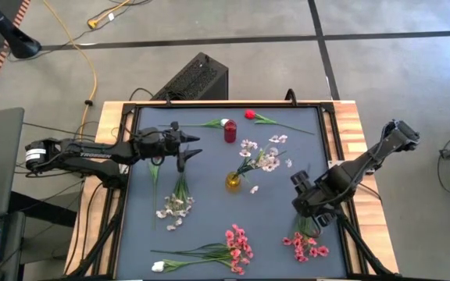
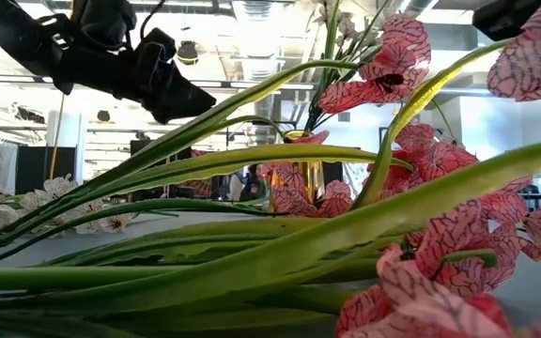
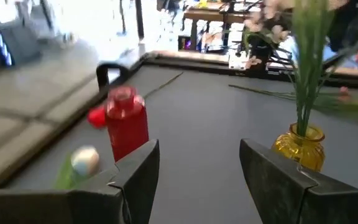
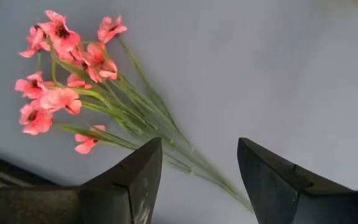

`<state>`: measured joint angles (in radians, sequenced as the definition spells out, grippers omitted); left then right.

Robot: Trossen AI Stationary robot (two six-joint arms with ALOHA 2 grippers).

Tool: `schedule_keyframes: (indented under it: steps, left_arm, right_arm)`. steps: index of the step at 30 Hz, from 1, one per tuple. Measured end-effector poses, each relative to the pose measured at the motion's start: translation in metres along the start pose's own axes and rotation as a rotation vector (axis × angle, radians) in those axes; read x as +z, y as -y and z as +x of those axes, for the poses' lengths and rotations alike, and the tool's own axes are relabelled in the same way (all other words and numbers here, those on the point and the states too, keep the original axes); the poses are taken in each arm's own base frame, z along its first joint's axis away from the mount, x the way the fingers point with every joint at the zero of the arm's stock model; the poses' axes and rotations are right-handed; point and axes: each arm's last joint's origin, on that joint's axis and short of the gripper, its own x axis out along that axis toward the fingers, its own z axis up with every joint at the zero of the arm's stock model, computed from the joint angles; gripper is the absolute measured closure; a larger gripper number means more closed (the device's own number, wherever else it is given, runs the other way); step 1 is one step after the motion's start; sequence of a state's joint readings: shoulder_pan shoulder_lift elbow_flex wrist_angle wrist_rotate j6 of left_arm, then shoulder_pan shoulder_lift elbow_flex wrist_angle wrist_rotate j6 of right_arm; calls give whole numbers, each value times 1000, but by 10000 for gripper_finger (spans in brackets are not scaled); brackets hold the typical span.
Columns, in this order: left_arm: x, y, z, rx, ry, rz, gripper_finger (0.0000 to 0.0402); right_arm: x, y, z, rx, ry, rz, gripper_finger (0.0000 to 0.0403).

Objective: Sort flowers into vase by color
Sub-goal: Put the white flowers into the yellow flower vase

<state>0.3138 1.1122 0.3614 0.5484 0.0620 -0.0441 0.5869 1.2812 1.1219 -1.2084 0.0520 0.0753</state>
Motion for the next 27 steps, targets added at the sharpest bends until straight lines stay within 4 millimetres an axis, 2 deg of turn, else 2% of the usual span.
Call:
schedule_keyframes:
  steps: [5,9,14,20,27]
  left_arm:
    - [9,-1,5,37,-264,-113,189]
    - [25,-2,0,167,-482,-197,189]
    - [36,-3,-8,325,-584,-358,189]
    - [23,1,-17,367,-721,-504,198]
    - [21,19,-17,361,-732,-592,211]
  right_arm:
    - [1,2,0,-73,18,-20,168]
    - [2,2,0,-86,19,-82,168]
    - [2,3,0,-122,16,-177,169]
    - [4,5,-1,-197,20,-282,169]
    - [4,11,-1,-232,11,-337,169]
